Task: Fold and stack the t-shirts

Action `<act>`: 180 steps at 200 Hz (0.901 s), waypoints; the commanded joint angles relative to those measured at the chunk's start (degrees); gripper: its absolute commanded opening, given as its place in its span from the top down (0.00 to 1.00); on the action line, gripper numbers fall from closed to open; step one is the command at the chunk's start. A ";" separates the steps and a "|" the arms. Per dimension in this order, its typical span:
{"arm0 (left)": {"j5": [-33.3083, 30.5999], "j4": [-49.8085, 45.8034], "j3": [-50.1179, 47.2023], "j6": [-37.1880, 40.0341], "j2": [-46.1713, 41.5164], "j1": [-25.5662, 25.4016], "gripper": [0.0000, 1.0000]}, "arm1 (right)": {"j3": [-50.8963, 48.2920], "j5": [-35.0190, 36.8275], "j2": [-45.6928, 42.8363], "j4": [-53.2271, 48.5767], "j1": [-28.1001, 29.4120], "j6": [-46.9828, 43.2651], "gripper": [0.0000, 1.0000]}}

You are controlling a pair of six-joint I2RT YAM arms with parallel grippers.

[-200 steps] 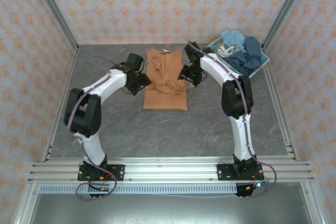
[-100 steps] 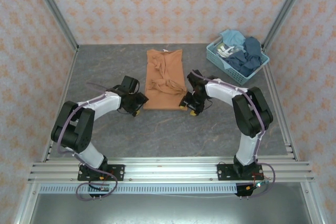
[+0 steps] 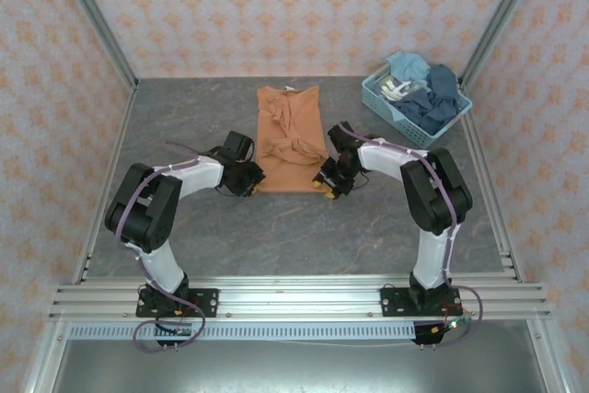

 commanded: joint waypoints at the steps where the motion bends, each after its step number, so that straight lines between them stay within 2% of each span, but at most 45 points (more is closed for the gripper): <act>1: -1.48 -0.69 0.50 0.48 0.87 -0.58 0.87 | 2.82 2.43 4.35 4.39 0.13 0.07 0.73; 24: -2.57 -2.31 0.28 1.07 -1.45 -0.62 1.00 | 5.20 4.28 4.30 1.95 -0.07 -1.90 0.92; 37: -3.08 -3.02 -0.06 1.05 -3.39 -0.59 1.00 | 6.90 5.21 4.03 -0.07 -0.07 -3.19 1.00; 77: -2.97 -4.48 2.95 0.28 -8.86 -0.02 1.00 | 16.09 8.58 1.84 -8.34 -0.40 -8.40 1.00; 115: -3.80 -7.16 12.84 -0.60 -11.32 3.20 1.00 | 36.66 9.20 5.16 -19.01 -2.09 -13.01 1.00; 137: -4.79 -9.22 15.04 -0.62 -13.28 3.50 1.00 | 46.57 9.31 7.16 -24.65 -2.04 -14.82 1.00; 161: -3.69 -9.51 9.77 -1.56 -16.14 3.15 1.00 | 43.27 7.26 5.33 -24.70 -1.72 -14.58 1.00; 180: -2.34 -9.37 2.36 -1.95 -18.52 2.51 1.00 | 32.63 5.52 1.73 -21.01 -0.78 -14.12 1.00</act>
